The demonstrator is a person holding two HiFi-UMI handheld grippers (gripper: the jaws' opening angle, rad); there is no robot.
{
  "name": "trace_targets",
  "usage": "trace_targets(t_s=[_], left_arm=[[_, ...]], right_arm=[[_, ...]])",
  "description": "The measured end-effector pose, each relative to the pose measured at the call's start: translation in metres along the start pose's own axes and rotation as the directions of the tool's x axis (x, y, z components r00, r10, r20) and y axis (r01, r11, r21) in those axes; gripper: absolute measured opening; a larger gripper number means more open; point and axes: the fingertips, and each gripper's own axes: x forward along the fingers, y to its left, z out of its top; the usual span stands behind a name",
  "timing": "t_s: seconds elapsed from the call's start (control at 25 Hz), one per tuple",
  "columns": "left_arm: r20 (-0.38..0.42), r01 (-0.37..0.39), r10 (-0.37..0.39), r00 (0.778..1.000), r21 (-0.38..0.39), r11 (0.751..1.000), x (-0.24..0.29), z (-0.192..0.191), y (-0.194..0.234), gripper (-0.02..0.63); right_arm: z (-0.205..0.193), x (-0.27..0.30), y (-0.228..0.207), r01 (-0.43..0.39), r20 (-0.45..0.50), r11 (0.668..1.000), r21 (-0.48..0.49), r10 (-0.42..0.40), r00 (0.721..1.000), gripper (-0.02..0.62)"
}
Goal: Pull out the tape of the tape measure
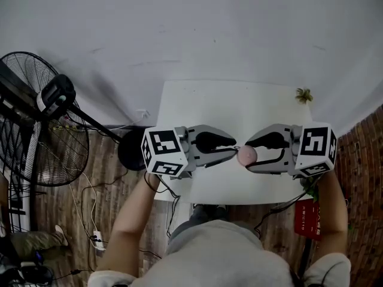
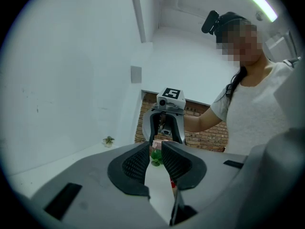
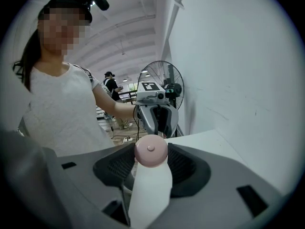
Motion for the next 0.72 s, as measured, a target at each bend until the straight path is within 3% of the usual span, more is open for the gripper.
trace_targets(t_s=[0.4, 0.72], left_arm=[[-0.046, 0.134, -0.135, 0.990, -0.020, 0.991, 0.002, 0.004, -0.016, 0.042], [-0.050, 0.169, -0.170, 0.984, -0.033, 0.985, 0.007, 0.006, -0.013, 0.015]], right_arm=[[0.004, -0.003, 0.010, -0.084, -0.002, 0.996, -0.031, 0.084, 0.996, 0.216], [0.005, -0.009, 0.011, -0.106, 0.004, 0.993, -0.045, 0.106, 0.994, 0.216]])
